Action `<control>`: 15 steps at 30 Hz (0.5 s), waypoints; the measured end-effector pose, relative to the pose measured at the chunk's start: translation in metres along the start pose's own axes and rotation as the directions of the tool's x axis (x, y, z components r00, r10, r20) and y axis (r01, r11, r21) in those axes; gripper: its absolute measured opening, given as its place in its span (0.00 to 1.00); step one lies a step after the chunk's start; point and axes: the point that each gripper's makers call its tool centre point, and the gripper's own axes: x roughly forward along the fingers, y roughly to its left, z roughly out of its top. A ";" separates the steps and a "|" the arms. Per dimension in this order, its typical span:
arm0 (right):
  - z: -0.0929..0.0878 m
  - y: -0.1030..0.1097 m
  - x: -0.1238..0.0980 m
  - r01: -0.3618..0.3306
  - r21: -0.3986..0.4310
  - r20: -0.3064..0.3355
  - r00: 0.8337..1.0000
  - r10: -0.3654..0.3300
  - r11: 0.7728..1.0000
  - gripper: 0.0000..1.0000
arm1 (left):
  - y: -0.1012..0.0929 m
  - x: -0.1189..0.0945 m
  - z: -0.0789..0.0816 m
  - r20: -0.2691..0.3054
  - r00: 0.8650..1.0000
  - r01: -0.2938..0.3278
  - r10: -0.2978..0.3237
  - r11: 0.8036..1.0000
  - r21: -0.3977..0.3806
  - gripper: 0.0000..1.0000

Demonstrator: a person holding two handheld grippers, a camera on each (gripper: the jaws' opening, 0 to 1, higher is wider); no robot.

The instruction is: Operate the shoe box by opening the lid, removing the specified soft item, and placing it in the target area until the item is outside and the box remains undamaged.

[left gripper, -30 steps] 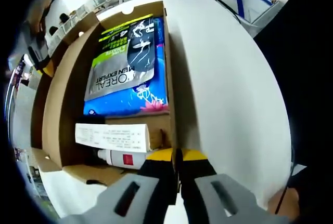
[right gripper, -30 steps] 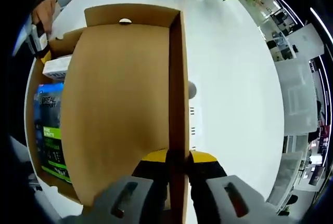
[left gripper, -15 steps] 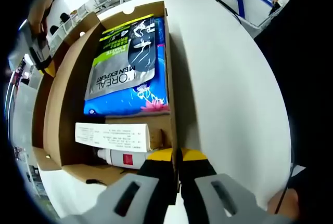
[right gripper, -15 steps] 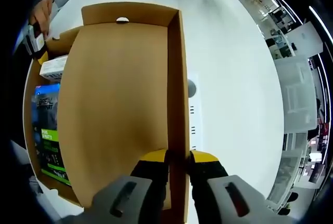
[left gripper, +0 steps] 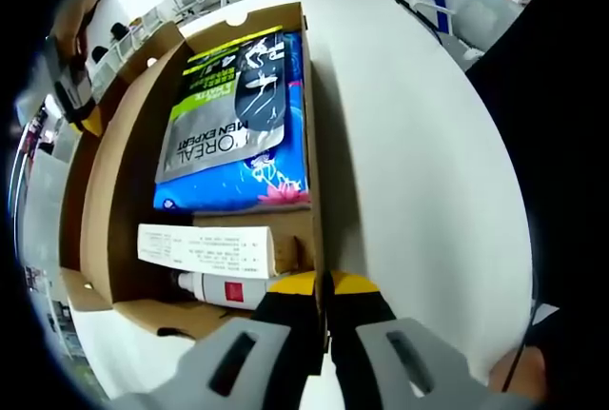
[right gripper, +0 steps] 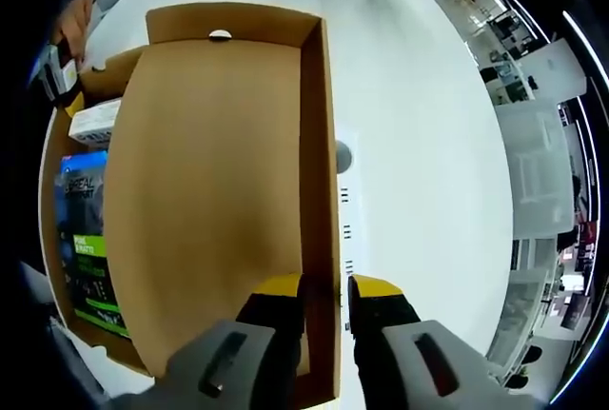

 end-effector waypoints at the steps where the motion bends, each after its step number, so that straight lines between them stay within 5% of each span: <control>1: 0.000 0.000 0.000 0.000 -0.002 -0.001 1.000 0.000 1.000 0.17 | 0.000 0.000 0.000 0.000 1.000 0.000 0.000 1.000 0.001 0.02; 15: 0.009 0.002 -0.008 0.025 0.001 0.021 0.999 -0.025 1.000 0.21 | -0.004 -0.002 -0.001 -0.002 1.000 -0.002 0.002 1.000 0.000 0.02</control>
